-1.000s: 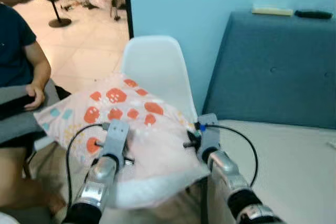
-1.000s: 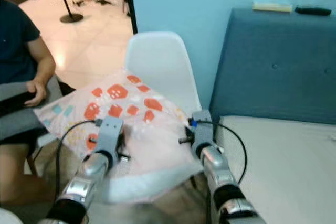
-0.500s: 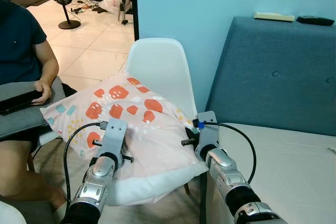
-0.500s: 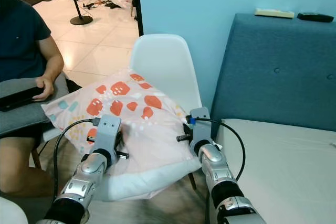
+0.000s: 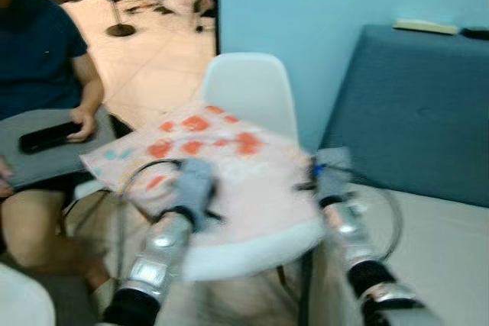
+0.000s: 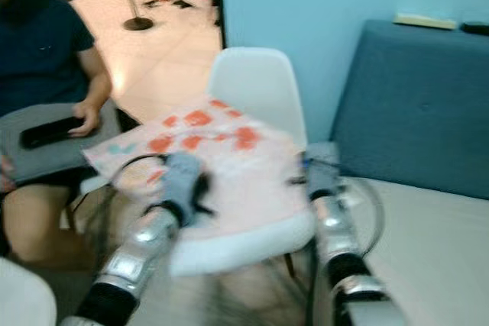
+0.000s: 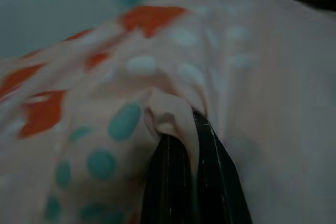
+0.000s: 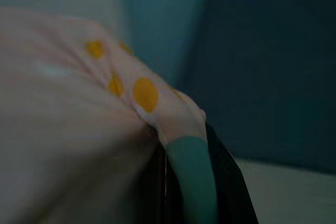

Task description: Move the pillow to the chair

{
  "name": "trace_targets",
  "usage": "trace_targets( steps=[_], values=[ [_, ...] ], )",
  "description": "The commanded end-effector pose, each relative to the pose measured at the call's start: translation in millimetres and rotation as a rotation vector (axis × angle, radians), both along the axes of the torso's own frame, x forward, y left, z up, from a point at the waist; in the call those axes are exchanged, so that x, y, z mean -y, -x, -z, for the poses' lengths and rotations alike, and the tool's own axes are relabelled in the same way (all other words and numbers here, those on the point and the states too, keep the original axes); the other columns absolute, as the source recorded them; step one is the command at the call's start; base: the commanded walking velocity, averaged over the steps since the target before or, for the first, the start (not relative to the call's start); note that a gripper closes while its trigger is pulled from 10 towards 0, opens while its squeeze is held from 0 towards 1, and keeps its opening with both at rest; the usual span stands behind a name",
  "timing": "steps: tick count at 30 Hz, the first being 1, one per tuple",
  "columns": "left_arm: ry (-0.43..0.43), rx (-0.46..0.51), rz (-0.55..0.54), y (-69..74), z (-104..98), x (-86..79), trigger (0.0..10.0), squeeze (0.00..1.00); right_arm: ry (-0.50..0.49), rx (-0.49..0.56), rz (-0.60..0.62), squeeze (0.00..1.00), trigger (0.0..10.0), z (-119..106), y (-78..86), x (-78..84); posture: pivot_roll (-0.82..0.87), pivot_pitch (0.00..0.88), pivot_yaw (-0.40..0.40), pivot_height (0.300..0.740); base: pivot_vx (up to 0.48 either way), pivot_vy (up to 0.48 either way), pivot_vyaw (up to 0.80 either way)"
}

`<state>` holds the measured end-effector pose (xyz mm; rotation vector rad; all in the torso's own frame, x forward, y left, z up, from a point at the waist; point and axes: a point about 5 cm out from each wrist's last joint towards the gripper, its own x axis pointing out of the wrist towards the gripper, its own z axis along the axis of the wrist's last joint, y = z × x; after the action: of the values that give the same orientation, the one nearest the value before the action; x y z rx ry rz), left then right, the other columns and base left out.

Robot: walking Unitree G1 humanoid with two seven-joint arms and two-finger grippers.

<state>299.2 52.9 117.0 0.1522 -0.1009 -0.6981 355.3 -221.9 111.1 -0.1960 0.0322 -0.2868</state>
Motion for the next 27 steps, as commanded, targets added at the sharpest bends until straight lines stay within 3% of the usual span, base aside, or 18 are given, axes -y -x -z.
trace_targets(
  steps=[1, 5, 9, 11, 15, 16, 17, 19, 23, 27],
  values=[
    [0.024, 0.071, 0.049, -0.5, -15.8, 14.2, 10.0, 0.0, -0.013, -0.012, 0.109, 0.0, 10.0, 3.8, 7.1, 24.7, -0.02, 0.042, -0.035, 0.74, 0.0, 0.0, 0.0],
    [0.006, 0.072, 0.016, -3.1, -13.2, 13.3, 10.0, 0.0, -0.048, -0.013, 0.087, 0.0, 10.0, 2.3, 6.6, 30.1, -0.02, 0.049, -0.033, 0.74, 0.0, 0.0, 0.0],
    [-0.02, 0.075, -0.057, -9.4, -10.0, 2.6, 10.0, 0.0, -0.136, -0.019, -0.024, 0.0, 10.0, 5.8, 3.8, 17.9, -0.02, 0.055, -0.033, 0.74, 0.0, 0.0, 0.0],
    [-0.029, 0.09, -0.156, -17.7, -11.1, -13.7, 10.0, 0.0, -0.219, -0.045, -0.124, 0.0, 10.0, 14.0, 2.0, -2.5, -0.02, 0.06, -0.036, 0.74, 0.0, 0.0, 0.0],
    [-0.014, 0.098, -0.213, -20.8, -15.7, -25.1, 10.0, 0.0, -0.247, -0.085, -0.196, 0.0, 10.0, 21.4, 1.4, -20.1, -0.02, 0.062, -0.039, 0.74, 0.0, 0.0, 0.0],
    [0.007, 0.101, -0.259, -22.9, -19.7, -36.0, 10.0, 0.0, -0.257, -0.107, -0.28, 0.0, 10.0, 25.9, 1.1, -40.3, -0.01, 0.063, -0.041, 0.74, 0.0, 0.0, 0.0],
    [0.012, 0.102, -0.276, -23.7, -20.7, -40.1, 10.0, 0.0, -0.272, -0.124, -0.315, 0.0, 10.0, 28.4, 1.4, -48.8, -0.01, 0.063, -0.042, 0.74, 0.0, 0.0, 0.0],
    [0.012, 0.104, -0.286, -24.0, -21.1, -42.9, 10.0, 0.0, -0.288, -0.132, -0.342, 0.0, 10.0, 29.8, 1.6, -55.5, -0.01, 0.063, -0.042, 0.74, 0.0, 0.0, 0.0],
    [0.014, 0.111, -0.335, -26.1, -21.3, -51.4, 10.0, 0.0, -0.344, -0.182, -0.546, 0.0, 10.0, 36.5, 6.0, -88.4, -0.01, 0.064, -0.046, 0.74, 0.0, 0.0, 0.0],
    [0.022, 0.12, -0.388, -28.4, -22.6, -56.8, 10.0, 0.0, -0.369, -0.156, -0.662, 0.0, 10.0, 32.8, 8.7, -105.2, 0.0, 0.065, -0.049, 0.74, 0.0, 0.0, 0.0]
  ],
)
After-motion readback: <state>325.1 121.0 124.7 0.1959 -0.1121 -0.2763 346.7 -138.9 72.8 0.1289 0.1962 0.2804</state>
